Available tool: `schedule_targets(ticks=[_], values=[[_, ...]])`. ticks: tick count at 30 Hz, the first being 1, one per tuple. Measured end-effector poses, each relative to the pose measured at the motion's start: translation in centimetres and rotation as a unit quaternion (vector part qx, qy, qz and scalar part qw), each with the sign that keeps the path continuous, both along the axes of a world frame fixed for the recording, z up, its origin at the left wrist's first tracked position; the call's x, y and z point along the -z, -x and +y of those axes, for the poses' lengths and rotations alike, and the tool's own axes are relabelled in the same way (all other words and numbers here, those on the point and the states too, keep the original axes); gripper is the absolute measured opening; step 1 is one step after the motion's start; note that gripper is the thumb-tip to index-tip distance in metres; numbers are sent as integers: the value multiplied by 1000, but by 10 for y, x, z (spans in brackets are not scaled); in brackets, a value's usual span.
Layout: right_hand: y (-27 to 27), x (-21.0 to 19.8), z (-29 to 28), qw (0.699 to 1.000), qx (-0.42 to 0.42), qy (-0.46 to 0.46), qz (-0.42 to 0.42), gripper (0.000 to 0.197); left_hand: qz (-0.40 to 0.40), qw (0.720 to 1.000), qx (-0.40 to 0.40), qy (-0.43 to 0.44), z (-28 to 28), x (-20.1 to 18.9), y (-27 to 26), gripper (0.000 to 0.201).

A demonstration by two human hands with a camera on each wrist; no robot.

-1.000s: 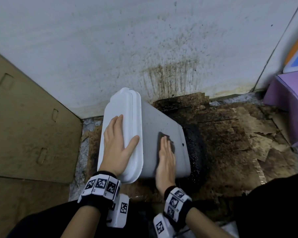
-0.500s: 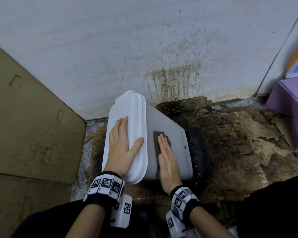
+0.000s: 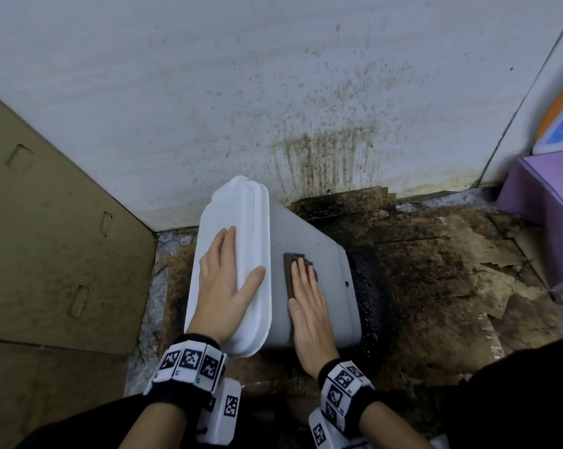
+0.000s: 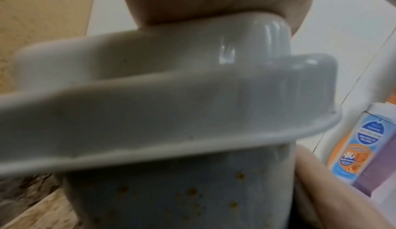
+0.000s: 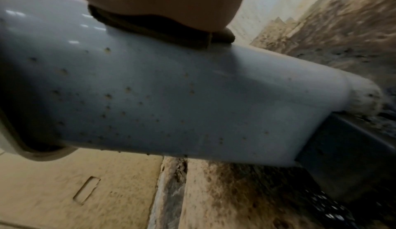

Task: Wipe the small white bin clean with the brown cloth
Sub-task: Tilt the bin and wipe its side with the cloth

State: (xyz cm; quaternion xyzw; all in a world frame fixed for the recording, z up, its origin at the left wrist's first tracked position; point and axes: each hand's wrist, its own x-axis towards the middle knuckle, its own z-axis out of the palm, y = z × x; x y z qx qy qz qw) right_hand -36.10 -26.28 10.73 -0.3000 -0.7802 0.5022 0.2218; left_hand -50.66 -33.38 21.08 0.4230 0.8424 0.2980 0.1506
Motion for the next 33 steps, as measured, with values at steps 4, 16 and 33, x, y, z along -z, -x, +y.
schedule_targets(ticks=[4,16,33], values=[[16,-21,15,998,-56,-13,12,57,2,1000,2,-3,-1,0,1,88],[59,-21,102,988,-146,-17,-41,59,2,1000,11,-8,1,-1,-2,86],[25,56,138,968,-25,138,-207,56,-30,1000,1,-10,-5,0,8,83]])
